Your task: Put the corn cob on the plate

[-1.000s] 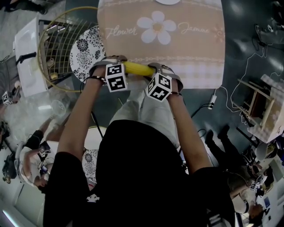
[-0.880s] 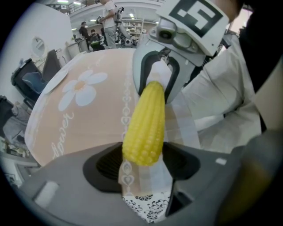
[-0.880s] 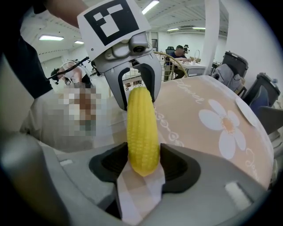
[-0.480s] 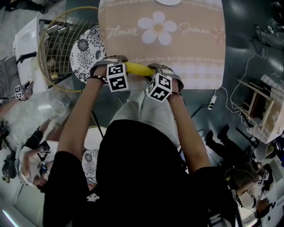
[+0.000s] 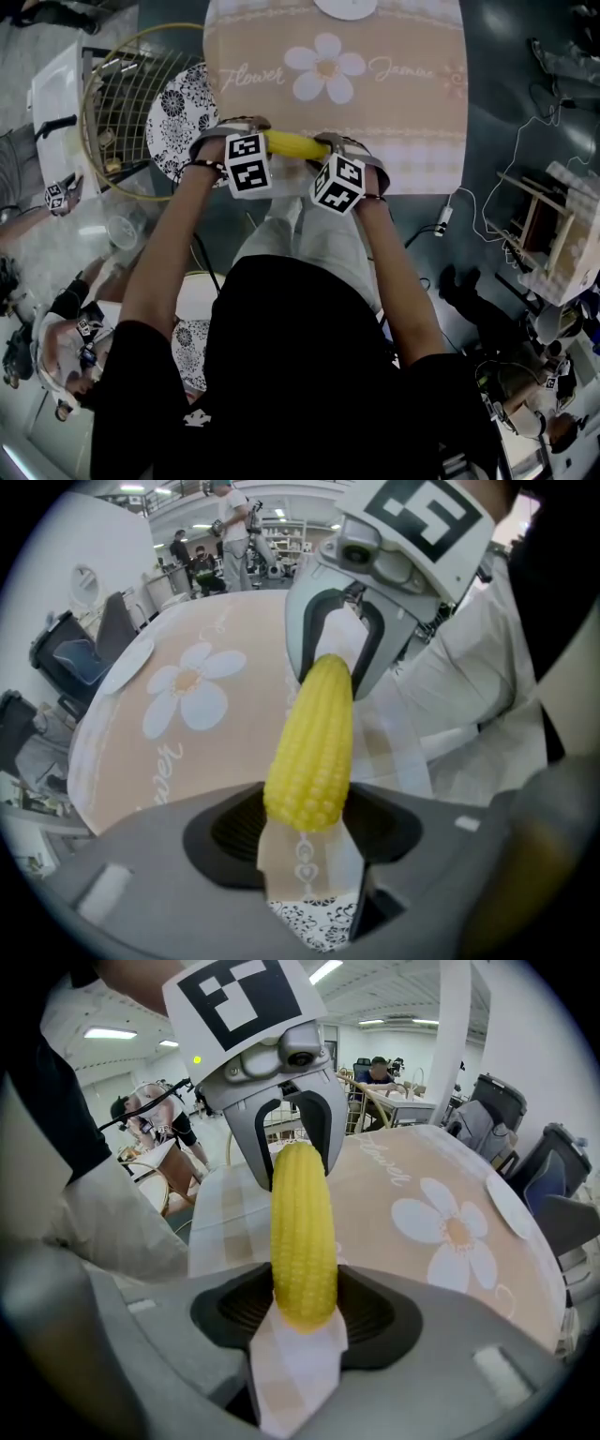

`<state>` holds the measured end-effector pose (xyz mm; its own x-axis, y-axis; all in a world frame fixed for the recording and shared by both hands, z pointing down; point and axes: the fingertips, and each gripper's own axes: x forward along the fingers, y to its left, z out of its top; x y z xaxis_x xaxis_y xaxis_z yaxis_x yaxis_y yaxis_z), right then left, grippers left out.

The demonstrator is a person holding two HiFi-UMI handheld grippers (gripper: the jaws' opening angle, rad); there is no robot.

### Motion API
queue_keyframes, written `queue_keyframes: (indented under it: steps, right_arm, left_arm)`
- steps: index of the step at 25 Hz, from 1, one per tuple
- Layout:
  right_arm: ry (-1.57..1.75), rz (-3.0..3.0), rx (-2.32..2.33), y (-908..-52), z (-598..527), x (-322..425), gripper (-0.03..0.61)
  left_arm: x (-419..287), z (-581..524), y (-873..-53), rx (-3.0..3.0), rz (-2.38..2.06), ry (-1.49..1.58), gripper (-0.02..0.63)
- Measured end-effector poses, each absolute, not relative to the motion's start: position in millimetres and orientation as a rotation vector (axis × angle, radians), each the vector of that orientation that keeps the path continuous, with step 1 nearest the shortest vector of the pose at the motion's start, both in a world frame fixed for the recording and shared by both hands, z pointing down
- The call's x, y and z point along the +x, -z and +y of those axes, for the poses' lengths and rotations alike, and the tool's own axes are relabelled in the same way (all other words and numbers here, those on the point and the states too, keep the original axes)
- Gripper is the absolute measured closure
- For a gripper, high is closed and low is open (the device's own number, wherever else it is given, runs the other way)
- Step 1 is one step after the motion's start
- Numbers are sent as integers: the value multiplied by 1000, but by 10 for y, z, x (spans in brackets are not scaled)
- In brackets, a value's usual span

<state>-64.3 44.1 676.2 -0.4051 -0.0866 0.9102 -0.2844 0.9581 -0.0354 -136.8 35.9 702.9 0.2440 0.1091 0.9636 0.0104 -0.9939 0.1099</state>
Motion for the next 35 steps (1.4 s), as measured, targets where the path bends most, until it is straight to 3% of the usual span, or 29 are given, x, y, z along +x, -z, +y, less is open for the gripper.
queue_keyframes:
  steps: [35]
  right_arm:
    - [-21, -1941, 199, -6260, -1583, 384, 368]
  left_arm:
    - [-320, -1564, -6674, 2451, -246, -1778, 351]
